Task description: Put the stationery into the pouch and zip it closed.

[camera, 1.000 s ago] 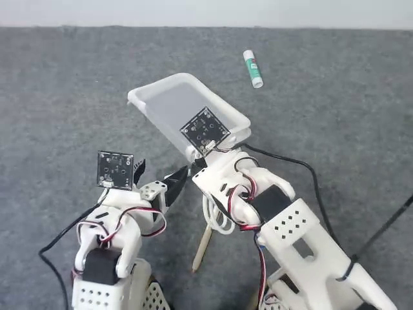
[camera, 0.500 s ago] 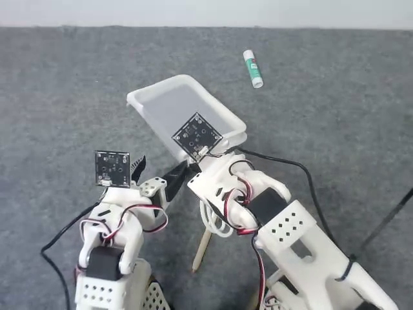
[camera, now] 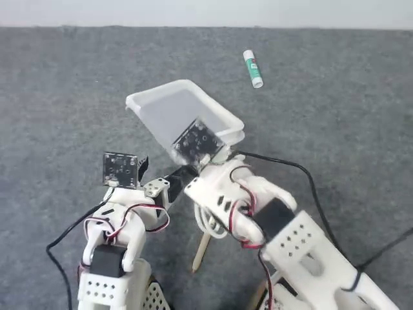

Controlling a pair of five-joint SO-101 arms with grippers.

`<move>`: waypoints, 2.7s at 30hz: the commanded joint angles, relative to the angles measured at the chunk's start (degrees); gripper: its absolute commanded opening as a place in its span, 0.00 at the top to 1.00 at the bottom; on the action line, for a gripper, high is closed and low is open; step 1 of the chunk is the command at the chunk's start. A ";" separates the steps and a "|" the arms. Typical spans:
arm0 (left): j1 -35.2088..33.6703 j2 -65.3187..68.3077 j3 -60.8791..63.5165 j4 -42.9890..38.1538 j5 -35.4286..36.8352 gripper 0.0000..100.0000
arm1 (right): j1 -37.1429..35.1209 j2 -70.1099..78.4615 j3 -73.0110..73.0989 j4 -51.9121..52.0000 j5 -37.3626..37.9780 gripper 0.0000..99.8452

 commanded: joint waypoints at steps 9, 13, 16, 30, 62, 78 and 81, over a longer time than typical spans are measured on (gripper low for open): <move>-0.35 -0.62 -3.30 1.32 -0.44 0.73 | -0.84 -3.82 4.40 -4.35 0.88 0.99; -0.35 -0.62 -6.55 8.00 -0.44 0.65 | -0.75 -3.82 4.75 -4.35 0.88 0.99; -0.35 -0.62 -6.99 8.79 -0.44 0.65 | -0.75 -3.74 4.75 -4.35 0.88 0.99; -5.63 -0.70 -7.43 6.86 0.79 0.65 | -0.75 -3.74 4.84 -4.00 0.97 0.99; -5.71 -0.70 -5.49 4.48 -2.37 0.74 | -0.75 -4.35 7.91 -6.64 3.60 0.99; -5.54 -0.70 -4.88 5.45 -7.38 0.72 | -0.66 -4.26 7.91 -6.64 3.60 0.99; -5.63 -0.70 -5.23 5.80 -7.56 0.73 | -0.66 -4.18 8.00 -6.55 3.60 0.99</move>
